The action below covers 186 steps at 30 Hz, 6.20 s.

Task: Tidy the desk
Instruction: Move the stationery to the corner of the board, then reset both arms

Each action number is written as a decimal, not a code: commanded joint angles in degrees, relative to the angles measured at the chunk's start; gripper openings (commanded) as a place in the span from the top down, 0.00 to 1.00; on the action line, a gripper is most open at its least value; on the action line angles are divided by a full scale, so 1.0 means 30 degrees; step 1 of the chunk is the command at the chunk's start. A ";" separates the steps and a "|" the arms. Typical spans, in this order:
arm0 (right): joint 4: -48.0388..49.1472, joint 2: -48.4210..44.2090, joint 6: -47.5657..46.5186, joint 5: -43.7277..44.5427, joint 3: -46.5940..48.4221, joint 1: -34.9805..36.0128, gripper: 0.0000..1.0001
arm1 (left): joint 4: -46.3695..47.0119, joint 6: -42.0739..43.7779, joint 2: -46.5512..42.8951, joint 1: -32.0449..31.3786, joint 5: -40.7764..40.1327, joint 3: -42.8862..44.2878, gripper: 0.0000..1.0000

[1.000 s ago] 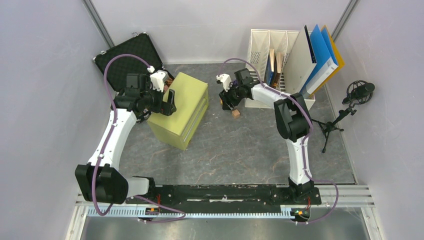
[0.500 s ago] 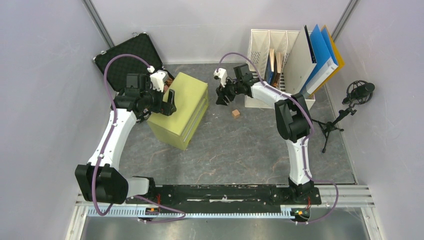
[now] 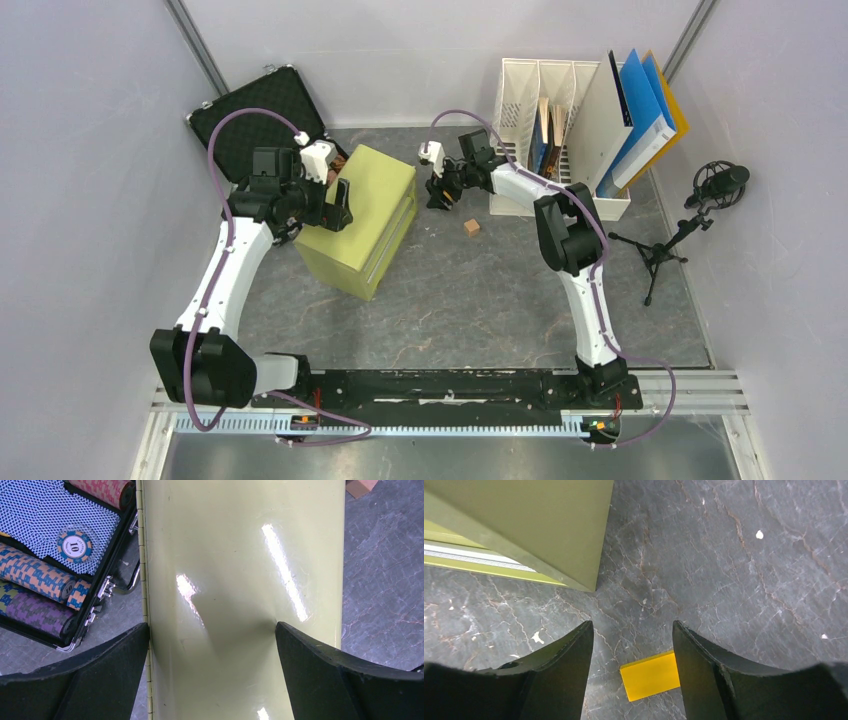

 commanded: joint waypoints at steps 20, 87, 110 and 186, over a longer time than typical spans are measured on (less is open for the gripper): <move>-0.2998 -0.2307 -0.3352 0.7552 -0.2381 -0.0305 0.37 | -0.0282 -0.0184 -0.0483 -0.0403 0.0593 -0.0359 0.00; 0.2393 0.3030 0.5670 -0.3276 0.7106 0.6099 0.31 | -0.2326 -0.0256 -0.3703 0.2354 0.0580 -0.2671 0.00; -0.1626 -0.5970 -0.2161 0.1046 -0.4856 0.1666 0.29 | -0.1163 -0.0986 -0.1734 0.2324 0.5313 -0.0952 0.00; 0.1337 -2.4004 0.6254 1.1257 -1.7453 -0.7359 0.02 | 0.7048 -0.5133 -0.1993 0.2393 -0.2638 0.0154 0.00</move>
